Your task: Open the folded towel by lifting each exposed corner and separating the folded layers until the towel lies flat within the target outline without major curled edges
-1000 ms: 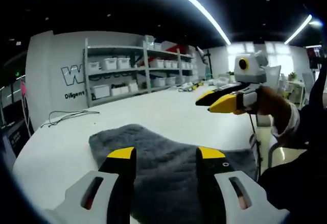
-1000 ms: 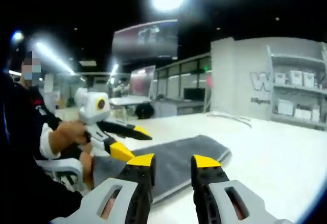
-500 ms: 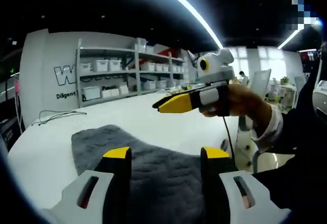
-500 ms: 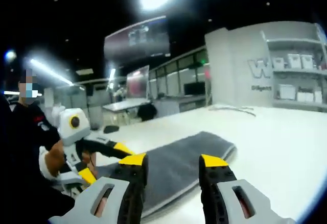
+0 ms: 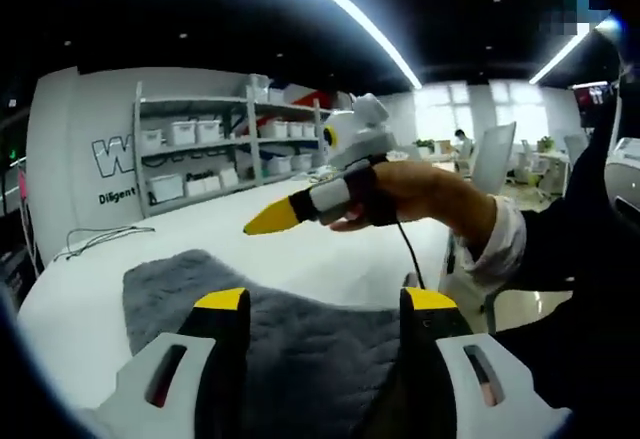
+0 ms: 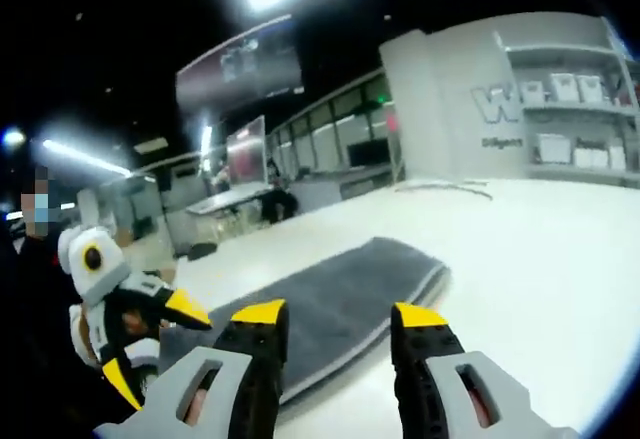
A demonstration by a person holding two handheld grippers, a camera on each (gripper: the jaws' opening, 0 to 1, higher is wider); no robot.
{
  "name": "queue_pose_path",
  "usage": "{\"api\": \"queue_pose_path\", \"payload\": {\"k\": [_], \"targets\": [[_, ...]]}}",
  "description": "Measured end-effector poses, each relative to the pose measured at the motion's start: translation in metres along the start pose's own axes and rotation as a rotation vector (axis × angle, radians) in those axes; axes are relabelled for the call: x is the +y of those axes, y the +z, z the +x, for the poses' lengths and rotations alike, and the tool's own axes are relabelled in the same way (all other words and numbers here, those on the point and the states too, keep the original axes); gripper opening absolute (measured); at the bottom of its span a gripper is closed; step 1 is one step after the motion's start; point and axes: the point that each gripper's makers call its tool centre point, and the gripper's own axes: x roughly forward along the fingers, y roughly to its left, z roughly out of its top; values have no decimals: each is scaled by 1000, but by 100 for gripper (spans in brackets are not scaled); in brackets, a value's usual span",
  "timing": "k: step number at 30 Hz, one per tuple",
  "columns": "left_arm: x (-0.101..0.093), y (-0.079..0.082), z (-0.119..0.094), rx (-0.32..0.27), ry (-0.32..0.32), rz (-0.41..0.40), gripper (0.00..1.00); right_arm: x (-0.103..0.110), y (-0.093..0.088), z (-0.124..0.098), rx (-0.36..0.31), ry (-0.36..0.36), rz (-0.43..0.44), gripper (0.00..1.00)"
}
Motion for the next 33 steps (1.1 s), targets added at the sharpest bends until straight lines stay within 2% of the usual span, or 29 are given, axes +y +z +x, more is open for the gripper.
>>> {"api": "queue_pose_path", "payload": {"k": [8,12,15,19,24,33], "targets": [[-9,-5,7,29,-10,17,63,-8,-4,8,28,12,28,41],[-15,-6,12,35,-5,42,61,-19,-5,11,28,2,80,42],[-20,-10,16,55,-20,54,61,-19,-11,15,34,19,121,45],[-23,-12,17,62,-22,65,60,-18,-23,20,71,19,128,45],[-19,-18,18,96,11,144,58,-22,-32,24,96,-13,129,46],[-22,-24,19,122,5,172,57,-26,-42,26,124,-29,144,44]]}}
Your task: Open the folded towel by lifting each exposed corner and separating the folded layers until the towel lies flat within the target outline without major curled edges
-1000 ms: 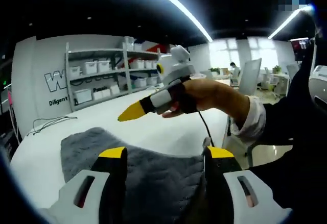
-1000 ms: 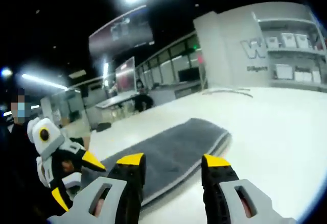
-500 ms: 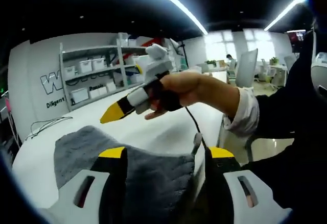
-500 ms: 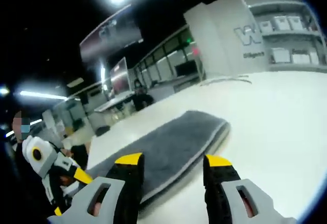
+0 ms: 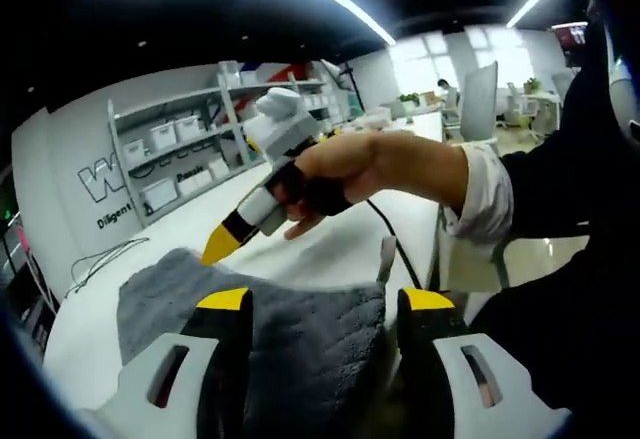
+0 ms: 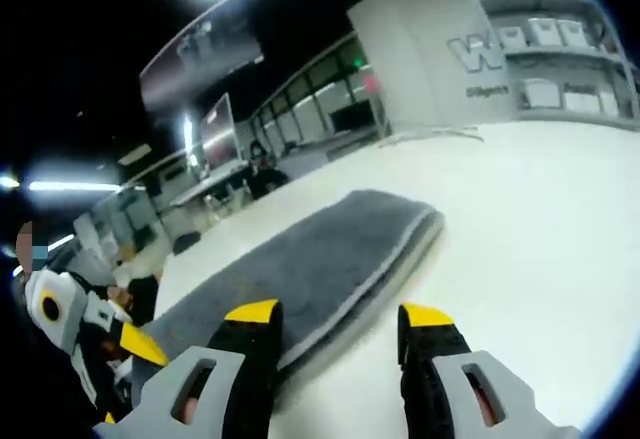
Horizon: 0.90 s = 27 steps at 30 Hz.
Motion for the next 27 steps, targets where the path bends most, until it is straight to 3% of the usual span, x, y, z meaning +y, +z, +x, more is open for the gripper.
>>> {"api": "queue_pose_path", "payload": {"k": [10,22,27], "targets": [[-1,-7,2,5,-16,-2,51,12,-22,5,37,9,-16,41],[-3,-8,2,1,-27,-9,40,23,-26,3,29,13,-63,27],[-7,0,1,-36,-46,-50,28,24,-21,-2,2,37,-34,19]]}}
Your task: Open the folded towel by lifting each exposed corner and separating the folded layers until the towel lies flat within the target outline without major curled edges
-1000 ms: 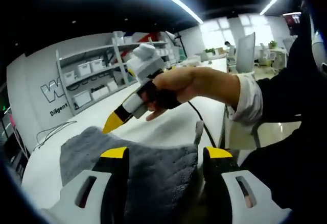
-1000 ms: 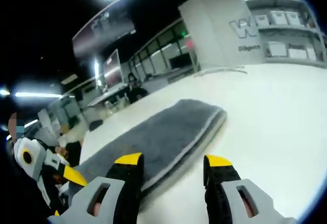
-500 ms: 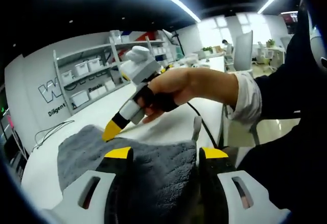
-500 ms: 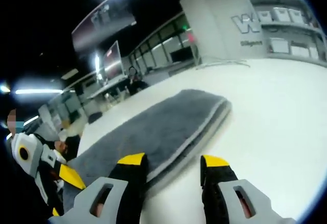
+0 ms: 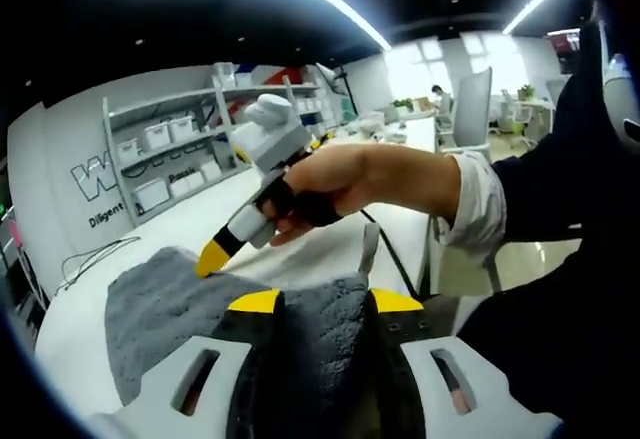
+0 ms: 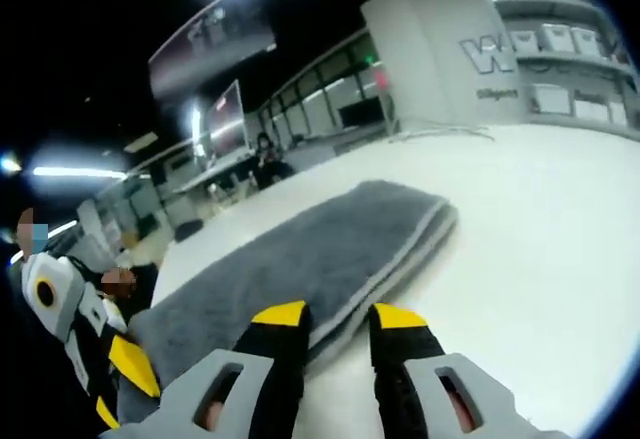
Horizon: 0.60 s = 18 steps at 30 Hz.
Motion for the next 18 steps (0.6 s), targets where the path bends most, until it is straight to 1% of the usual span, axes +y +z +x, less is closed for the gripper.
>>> {"api": "queue_pose_path", "payload": {"k": [4,6,9,12,15,18], "targets": [[-2,2,-1,-6,-13,-37,20,2,1,-2,-16,-1,-16,12],[-2,4,-2,-13,-20,-66,16,0,2,0,-12,1,-16,11],[-2,4,-2,-17,-20,-76,14,0,0,1,-10,3,-11,10],[0,5,-3,-22,-13,-89,10,2,-2,2,-8,10,-5,11],[3,7,-4,-32,-9,-121,8,0,2,5,-5,14,-6,10],[4,7,-5,-35,-8,-135,7,-4,5,7,-5,16,-9,7]]}}
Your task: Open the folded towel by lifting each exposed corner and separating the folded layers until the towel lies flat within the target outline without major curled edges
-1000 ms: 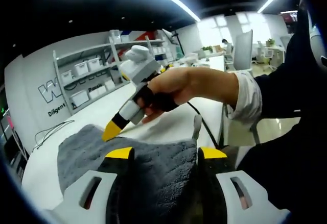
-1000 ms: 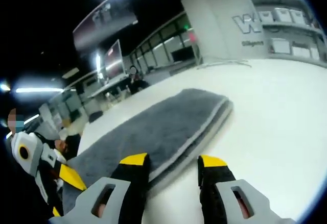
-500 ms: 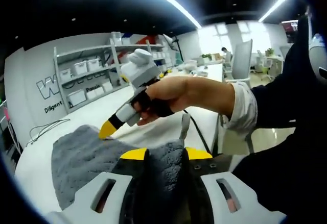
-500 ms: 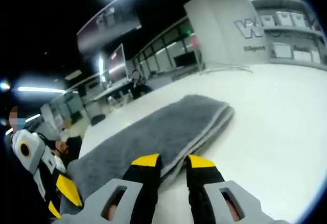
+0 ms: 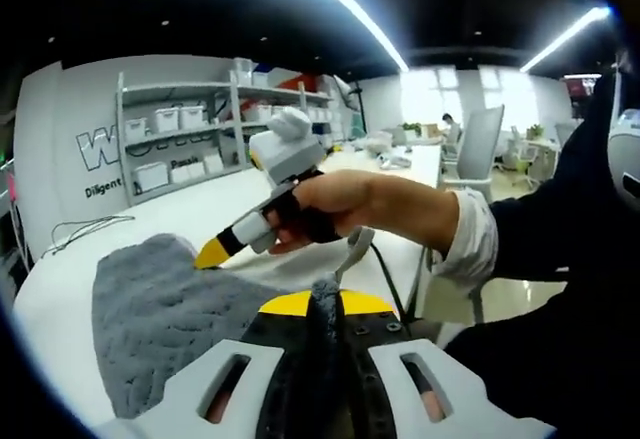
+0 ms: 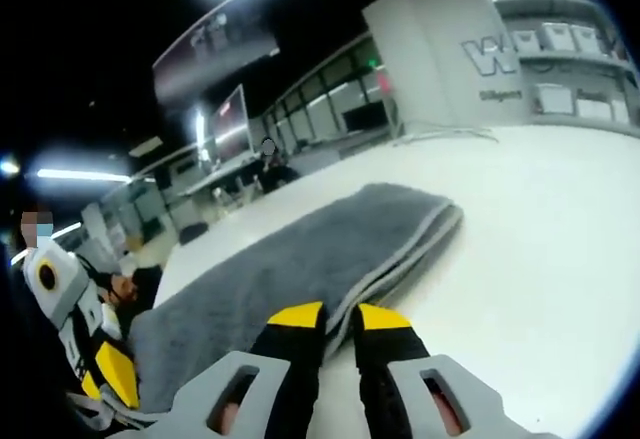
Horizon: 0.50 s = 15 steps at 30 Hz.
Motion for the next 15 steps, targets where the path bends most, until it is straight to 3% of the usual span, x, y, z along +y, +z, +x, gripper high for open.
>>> {"api": "queue_pose_path", "payload": {"k": [15], "targets": [[6,8,-9,-24,13,-110,6,-5,10,4,-23,16,-31,2]]}}
